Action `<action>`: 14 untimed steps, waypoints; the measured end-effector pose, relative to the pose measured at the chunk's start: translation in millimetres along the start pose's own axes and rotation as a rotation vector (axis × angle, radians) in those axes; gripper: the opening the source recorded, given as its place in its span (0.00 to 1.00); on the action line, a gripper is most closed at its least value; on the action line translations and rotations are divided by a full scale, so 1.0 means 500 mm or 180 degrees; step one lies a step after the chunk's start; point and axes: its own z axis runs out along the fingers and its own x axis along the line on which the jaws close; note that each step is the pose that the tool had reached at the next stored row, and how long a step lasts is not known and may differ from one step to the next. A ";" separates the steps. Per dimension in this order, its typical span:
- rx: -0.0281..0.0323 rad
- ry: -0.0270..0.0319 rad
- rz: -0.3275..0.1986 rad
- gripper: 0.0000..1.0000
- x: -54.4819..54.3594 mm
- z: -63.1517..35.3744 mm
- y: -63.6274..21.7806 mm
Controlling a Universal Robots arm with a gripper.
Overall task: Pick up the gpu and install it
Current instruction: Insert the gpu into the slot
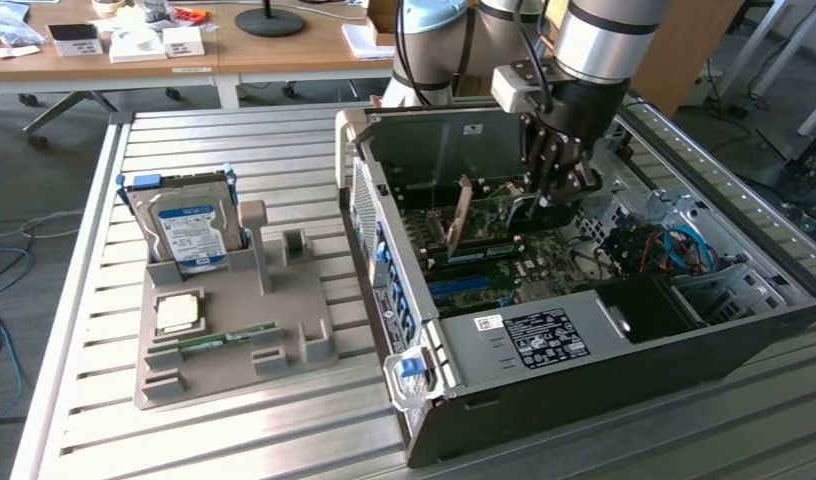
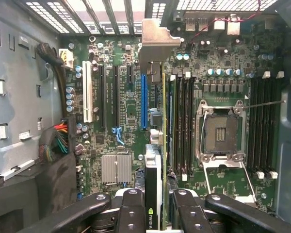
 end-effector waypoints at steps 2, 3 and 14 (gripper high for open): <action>0.0000 0.0000 -0.0001 0.27 0.002 0.000 0.001; 0.0000 0.0001 -0.0001 0.27 0.003 0.000 0.002; 0.0000 0.0000 -0.0001 0.27 0.007 0.017 0.009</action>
